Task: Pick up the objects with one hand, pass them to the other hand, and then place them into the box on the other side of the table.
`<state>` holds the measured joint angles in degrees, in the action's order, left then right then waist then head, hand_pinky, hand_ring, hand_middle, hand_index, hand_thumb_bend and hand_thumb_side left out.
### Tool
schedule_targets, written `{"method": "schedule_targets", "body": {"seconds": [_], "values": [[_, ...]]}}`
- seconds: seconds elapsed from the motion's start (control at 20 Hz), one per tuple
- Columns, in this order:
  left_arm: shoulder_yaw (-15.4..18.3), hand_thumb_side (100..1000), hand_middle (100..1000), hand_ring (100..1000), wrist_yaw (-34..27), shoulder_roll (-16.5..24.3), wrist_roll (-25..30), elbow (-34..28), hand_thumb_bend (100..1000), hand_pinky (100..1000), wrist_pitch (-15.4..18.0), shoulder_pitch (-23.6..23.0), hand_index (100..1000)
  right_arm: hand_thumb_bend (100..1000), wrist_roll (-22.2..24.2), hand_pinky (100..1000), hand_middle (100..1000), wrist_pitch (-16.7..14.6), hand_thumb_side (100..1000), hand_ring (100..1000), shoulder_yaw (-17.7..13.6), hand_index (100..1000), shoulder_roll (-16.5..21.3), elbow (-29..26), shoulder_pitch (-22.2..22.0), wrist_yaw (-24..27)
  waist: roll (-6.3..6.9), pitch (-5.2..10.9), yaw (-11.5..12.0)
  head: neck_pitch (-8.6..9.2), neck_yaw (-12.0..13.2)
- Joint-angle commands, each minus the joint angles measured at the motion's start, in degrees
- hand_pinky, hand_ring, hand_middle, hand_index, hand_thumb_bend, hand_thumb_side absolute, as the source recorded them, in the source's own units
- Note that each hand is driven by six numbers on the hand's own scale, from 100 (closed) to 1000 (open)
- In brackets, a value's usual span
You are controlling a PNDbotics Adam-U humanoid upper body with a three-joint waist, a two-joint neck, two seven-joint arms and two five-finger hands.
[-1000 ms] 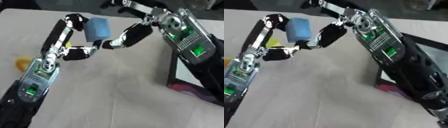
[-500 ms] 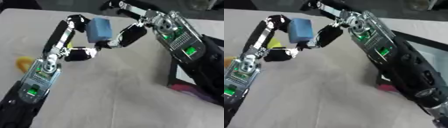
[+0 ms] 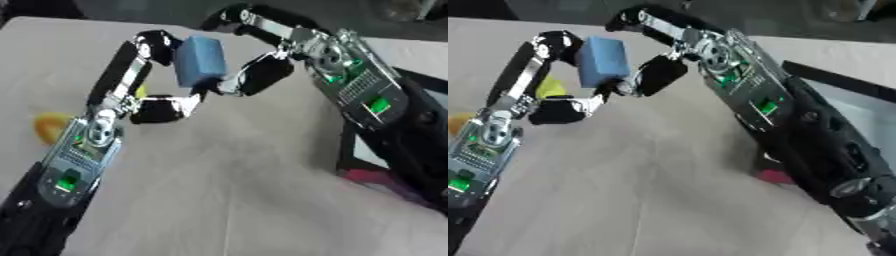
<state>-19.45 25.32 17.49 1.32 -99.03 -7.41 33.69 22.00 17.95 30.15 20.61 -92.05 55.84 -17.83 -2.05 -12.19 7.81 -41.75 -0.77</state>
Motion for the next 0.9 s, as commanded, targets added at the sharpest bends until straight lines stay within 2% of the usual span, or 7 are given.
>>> {"method": "schedule_targets", "body": {"seconds": [0.05, 0.1, 0.2, 0.4, 0.65, 0.9], "values": [[0.0, 145, 605, 630, 0.4, 0.0, 0.2, -1.2, 100, 671, 0.4, 0.8, 474, 272, -0.4, 917, 818, 0.5, 157, 959, -0.8, 823, 1.5, -1.0, 0.8, 1.0, -0.50, 1.54, 0.0, 0.35, -0.3], [-0.1, 143, 605, 630, 0.5, 0.0, 0.2, -1.2, 100, 671, 0.5, 0.8, 474, 233, -0.4, 917, 792, 0.6, 139, 949, -0.8, 797, 1.5, -1.0, 0.8, 1.4, -0.47, 1.52, 0.0, 0.39, -0.3], [-0.1, 143, 605, 630, 0.6, 0.0, 0.2, -1.2, 100, 671, 0.6, 0.9, 474, 214, -0.4, 915, 773, 0.7, 123, 942, -0.8, 778, 1.5, -1.0, 0.8, 2.2, -0.44, 1.49, 0.0, 0.49, -0.3], [-0.2, 151, 604, 630, 0.4, -0.3, 0.2, -1.2, 100, 671, 1.1, 0.9, 474, 187, 0.2, 914, 761, 0.6, 111, 938, -0.6, 766, 1.5, -0.9, 0.7, 3.9, -0.41, 1.38, 0.0, 0.63, -0.3], [-0.2, 146, 604, 631, 0.6, -0.4, 0.3, -1.1, 100, 670, 1.7, 0.9, 476, 151, 1.2, 908, 700, 0.5, 100, 915, -0.7, 716, 1.5, -0.7, 0.7, 6.0, -0.35, 1.36, 0.0, 0.64, -0.1], [-0.2, 143, 602, 630, 1.0, -0.5, 0.2, -0.9, 100, 668, 1.5, 0.7, 478, 132, 0.0, 903, 639, 0.7, 100, 896, -0.9, 666, 1.6, -0.8, 0.7, 6.8, -0.35, 1.33, -0.1, 0.69, -0.1]]}}
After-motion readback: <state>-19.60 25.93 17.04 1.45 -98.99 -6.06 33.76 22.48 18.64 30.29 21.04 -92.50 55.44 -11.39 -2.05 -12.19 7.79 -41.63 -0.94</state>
